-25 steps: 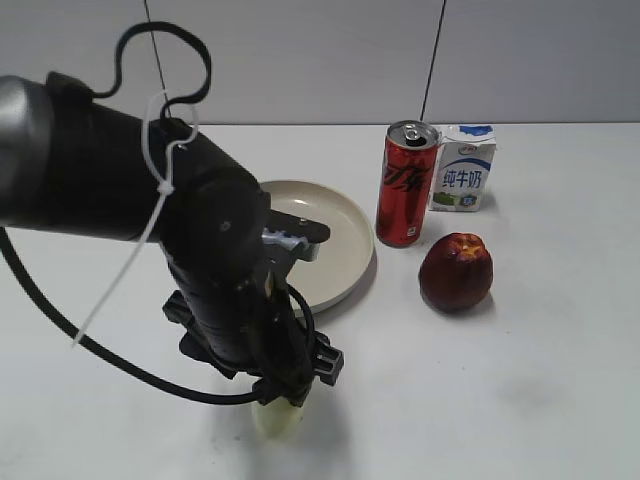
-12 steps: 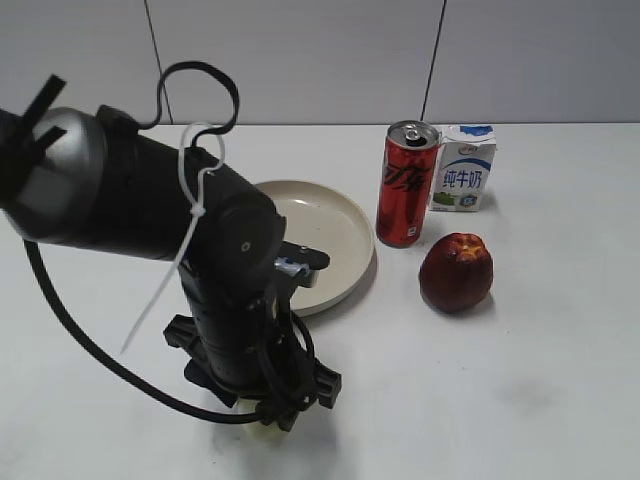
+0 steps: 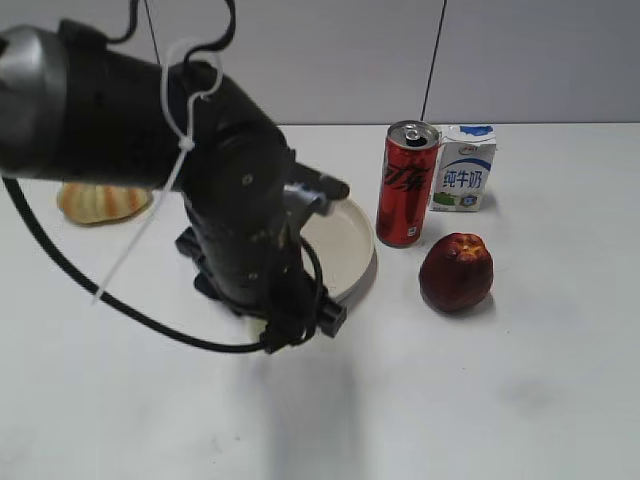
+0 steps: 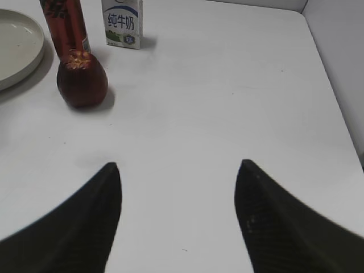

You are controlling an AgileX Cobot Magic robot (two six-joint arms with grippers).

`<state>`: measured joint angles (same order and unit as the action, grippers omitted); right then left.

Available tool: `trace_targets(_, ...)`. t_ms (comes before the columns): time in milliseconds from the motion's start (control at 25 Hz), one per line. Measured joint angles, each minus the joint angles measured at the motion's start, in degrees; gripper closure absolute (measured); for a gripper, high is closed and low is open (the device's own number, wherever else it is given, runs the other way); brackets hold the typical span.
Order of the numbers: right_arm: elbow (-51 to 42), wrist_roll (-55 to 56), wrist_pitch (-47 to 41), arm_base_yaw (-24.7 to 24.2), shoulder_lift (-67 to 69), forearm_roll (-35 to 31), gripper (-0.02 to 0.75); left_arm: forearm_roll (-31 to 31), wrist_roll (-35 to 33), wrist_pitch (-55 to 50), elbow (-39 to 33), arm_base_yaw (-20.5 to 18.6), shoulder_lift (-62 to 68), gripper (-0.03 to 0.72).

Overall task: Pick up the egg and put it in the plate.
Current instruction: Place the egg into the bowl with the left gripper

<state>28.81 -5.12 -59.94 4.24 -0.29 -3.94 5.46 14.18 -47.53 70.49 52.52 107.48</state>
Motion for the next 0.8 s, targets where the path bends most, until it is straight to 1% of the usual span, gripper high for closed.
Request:
trace_targets(120, 0.0, 0.0, 0.0, 0.0, 0.0, 0.0, 0.259, 1.16, -1.76, -0.01, 4.19, -2.2, 1.2, 0.241)
trace_targets(320, 0.0, 0.04, 0.0, 0.0, 0.0, 0.0, 0.259, -0.88, -2.91, 0.49, 10.1, -9.24, 7.12, 0.241)
trace_targets(400, 0.0, 0.04, 0.0, 0.0, 0.0, 0.0, 0.259, -1.02, -3.42, 1.62, 11.55, -11.26, 8.49, 0.241)
trace_targets(560, 0.0, 0.04, 0.0, 0.0, 0.0, 0.0, 0.259, -1.66, -4.77, 3.19, 13.02, -13.46, 8.72, 0.239)
trace_targets(600, 0.0, 0.04, 0.0, 0.0, 0.0, 0.0, 0.259, -1.97, -5.35, 3.57, 13.26, -13.63, 8.72, 0.206)
trace_targets(640, 0.0, 0.04, 0.0, 0.0, 0.0, 0.0, 0.259, -2.49, -5.99, 3.72, 13.4, -13.8, 8.72, 0.135)
trace_targets(680, 0.0, 0.04, 0.0, 0.0, 0.0, 0.0, 0.259, -3.46, -6.69, 3.8, 13.4, -13.86, 8.72, 0.092)
trace_targets(720, 0.0, 0.04, 0.0, 0.0, 0.0, 0.0, 0.259, -4.34, -7.12, 3.8, 13.4, -13.86, 8.72, 0.068)
trace_targets(800, 0.0, -0.01, 0.0, 0.0, 0.0, 0.0, 0.259, -6.16, -8.11, 3.8, 13.4, -13.86, 8.73, 0.06)
